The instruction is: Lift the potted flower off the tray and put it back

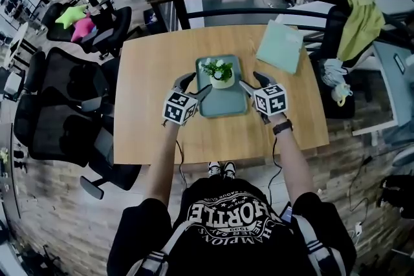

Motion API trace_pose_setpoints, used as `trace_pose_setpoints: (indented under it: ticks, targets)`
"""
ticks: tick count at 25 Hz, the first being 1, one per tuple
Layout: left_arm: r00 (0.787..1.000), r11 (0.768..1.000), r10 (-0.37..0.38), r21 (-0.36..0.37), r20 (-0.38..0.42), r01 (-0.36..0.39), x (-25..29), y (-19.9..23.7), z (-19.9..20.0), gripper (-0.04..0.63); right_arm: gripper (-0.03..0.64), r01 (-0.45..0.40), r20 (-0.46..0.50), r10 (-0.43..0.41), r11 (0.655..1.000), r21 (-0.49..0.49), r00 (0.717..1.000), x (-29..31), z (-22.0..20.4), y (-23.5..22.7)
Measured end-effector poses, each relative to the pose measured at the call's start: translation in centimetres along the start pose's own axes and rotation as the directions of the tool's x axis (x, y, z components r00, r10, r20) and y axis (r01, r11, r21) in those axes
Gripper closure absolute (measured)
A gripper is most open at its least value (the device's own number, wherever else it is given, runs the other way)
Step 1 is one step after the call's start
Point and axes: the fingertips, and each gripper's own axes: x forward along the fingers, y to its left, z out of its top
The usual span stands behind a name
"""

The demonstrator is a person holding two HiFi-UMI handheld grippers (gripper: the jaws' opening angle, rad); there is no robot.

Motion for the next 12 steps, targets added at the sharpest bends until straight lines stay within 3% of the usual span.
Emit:
trace_pose_setpoints:
  ticks: [7, 12]
  targets:
    - [0.994, 0.994, 0.098, -0.049, 0.056, -0.095, -2.2, -0.2, 1.8, 0.355, 0.367, 0.062, 0.056, -0.062, 0.998, -0.004, 0.997, -2.1, 2.1, 1.2]
    - [0.988, 0.991, 0.128, -0.041, 0.091, -0.125, -3.6, -0.8, 2.7, 0.383, 0.407, 0.088, 0.073, -0.087, 0.996, -0.02, 0.994, -3.0, 3.0, 2.3]
